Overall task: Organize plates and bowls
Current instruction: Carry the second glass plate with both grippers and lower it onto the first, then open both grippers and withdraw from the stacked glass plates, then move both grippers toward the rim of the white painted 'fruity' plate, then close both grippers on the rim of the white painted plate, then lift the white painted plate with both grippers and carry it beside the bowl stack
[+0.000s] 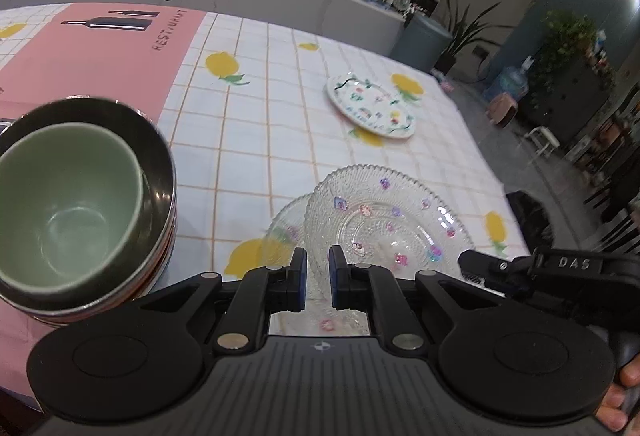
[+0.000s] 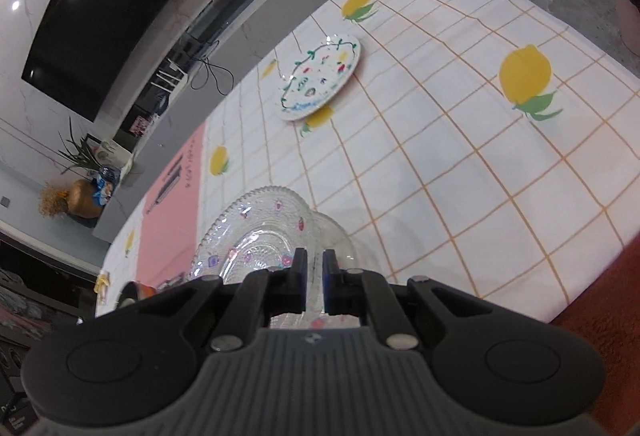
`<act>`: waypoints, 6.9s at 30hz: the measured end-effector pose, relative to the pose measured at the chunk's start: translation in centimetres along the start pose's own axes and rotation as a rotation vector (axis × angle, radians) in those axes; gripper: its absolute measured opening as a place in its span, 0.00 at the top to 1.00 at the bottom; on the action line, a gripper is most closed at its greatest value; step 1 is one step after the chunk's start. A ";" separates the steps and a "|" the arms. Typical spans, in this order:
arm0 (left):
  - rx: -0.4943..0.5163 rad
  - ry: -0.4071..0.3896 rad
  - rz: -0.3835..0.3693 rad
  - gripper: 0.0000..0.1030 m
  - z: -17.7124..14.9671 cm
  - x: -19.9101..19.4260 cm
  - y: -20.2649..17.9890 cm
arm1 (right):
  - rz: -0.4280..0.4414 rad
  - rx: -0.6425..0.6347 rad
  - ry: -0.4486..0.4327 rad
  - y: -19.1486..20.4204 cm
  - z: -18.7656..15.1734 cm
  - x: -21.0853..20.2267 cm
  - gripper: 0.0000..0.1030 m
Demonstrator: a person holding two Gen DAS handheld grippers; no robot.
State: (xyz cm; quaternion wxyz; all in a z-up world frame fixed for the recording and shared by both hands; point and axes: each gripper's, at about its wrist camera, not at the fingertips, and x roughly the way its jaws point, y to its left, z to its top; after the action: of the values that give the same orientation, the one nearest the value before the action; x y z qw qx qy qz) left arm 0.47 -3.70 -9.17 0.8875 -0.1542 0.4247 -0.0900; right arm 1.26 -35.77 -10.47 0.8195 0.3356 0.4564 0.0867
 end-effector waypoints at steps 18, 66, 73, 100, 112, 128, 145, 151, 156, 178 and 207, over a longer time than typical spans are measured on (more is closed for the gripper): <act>0.064 0.027 0.138 0.91 -1.2 2.3 -0.3 | -0.105 -0.165 0.002 1.5 -0.6 3.3 0.94; 0.063 -0.024 0.163 0.80 -1.0 1.7 -0.5 | -0.115 -0.124 -0.089 0.4 -1.8 2.2 0.94; 0.121 -0.069 0.076 0.75 1.3 0.5 -2.9 | -0.123 -0.103 -0.154 0.7 -0.2 1.3 0.71; 0.186 -0.058 0.166 0.74 16.0 10.0 -9.6 | -0.151 -0.085 -0.240 0.0 13.5 10.1 0.63; -0.027 -0.084 0.146 0.74 18.8 16.4 -6.6 | -0.106 -0.013 -0.221 -2.9 17.4 14.5 0.63; -0.151 -0.008 0.100 0.74 16.7 21.8 -3.1 | -0.002 0.011 -0.207 -4.7 18.0 15.9 0.81; -0.166 -0.015 0.104 0.86 16.8 21.9 -2.9 | -0.009 0.006 -0.214 -4.5 17.7 16.5 0.94; -0.192 -0.035 0.095 0.88 16.8 20.4 -2.5 | -0.005 -0.009 -0.200 -3.9 17.6 16.1 0.94; -0.219 -0.057 0.093 0.88 16.4 18.3 -2.2 | 0.064 0.062 -0.165 -4.5 17.5 15.7 0.94; -0.168 -0.132 0.025 0.90 10.1 5.9 -3.7 | 0.125 0.127 -0.146 -3.1 10.6 6.3 0.94; -0.155 -0.078 -0.024 0.90 -0.4 0.3 2.0 | 0.009 0.023 -0.116 -0.5 -1.8 2.5 0.92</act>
State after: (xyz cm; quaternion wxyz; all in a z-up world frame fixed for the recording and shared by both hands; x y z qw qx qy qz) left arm 0.37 -2.00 -10.32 0.8878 -0.2307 0.3936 -0.0613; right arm 1.19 -34.20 -13.19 0.8403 0.3515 0.4075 0.0653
